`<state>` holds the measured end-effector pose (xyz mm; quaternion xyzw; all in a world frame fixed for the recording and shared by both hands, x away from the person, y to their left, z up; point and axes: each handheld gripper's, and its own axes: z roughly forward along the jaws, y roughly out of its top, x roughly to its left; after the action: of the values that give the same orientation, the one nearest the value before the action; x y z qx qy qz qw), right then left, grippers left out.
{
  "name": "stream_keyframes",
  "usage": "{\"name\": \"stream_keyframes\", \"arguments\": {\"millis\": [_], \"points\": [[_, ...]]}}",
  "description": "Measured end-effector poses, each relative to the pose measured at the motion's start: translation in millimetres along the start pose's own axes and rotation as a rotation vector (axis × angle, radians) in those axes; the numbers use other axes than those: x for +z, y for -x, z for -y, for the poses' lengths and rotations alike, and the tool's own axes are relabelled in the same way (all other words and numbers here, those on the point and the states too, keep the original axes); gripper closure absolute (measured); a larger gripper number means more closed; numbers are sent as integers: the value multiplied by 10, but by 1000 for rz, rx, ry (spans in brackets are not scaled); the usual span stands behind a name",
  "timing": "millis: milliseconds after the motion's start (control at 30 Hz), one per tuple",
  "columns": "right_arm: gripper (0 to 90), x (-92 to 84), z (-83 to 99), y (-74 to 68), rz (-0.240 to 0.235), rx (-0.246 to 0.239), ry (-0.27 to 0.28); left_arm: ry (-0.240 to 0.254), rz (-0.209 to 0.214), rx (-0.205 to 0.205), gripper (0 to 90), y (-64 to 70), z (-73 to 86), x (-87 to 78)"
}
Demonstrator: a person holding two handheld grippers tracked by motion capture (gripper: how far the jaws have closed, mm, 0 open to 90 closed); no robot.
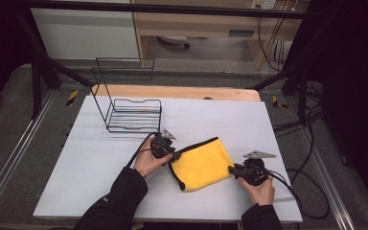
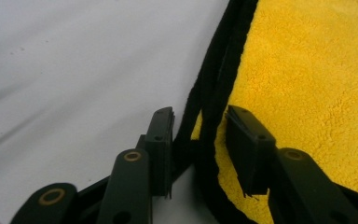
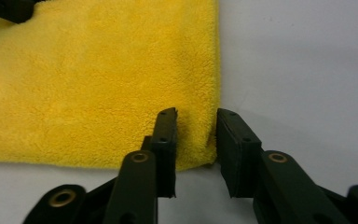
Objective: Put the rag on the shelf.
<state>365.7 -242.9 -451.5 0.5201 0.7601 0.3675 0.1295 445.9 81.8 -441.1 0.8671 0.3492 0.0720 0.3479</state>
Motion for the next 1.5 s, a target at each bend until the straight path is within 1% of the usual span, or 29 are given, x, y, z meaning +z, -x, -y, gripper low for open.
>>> {"name": "stream_keyframes", "arguments": {"millis": [200, 300, 433, 600, 700, 800, 833, 967, 1033, 1100, 1167, 1233, 1333, 1367, 1500], "points": [[753, 5, -22, 19, -22, 27, -16, -18, 0, 24, 694, 28, -8, -3], [796, 7, -33, 23, -36, 47, -24, -27, -18, 56, 714, 64, -24, -4], [816, 7, -48, 29, -42, 60, -31, -31, -41, 97, 748, 112, -31, -7], [826, 4, -58, 31, -44, 56, -33, -26, -23, 82, 786, 89, -28, -26], [832, 3, -72, 18, -36, 32, -33, -24, -20, 86, 799, 94, -25, -54], [836, 10, -93, 1, -24, 6, -28, -21, -11, 67, 804, 99, -3, -121], [837, 15, -108, -11, -17, -10, -29, -22, -10, 64, 805, 102, 7, -143], [838, 56, -170, -49, -9, -54, -26, -22, -10, 38, 805, 139, 91, -280], [838, 80, -206, -70, -16, -79, -22, -19, -14, 27, 805, 172, 158, -356], [838, 107, -247, -97, -27, -96, -13, -16, -27, 31, 805, 217, 235, -434], [838, 143, -296, -129, -44, -110, -6, -13, -40, 25, 805, 258, 316, -510], [838, 190, -346, -176, -56, -138, -9, -8, -52, 10, 805, 287, 394, -578], [838, 270, -408, -259, -68, -173, -16, -7, -62, -6, 805, 297, 502, -666], [838, 295, -426, -283, -75, -185, -18, -5, -65, -18, 805, 298, 536, -690], [839, 388, -502, -382, -96, -220, -16, -5, -69, -44, 806, 297, 656, -785]]}}
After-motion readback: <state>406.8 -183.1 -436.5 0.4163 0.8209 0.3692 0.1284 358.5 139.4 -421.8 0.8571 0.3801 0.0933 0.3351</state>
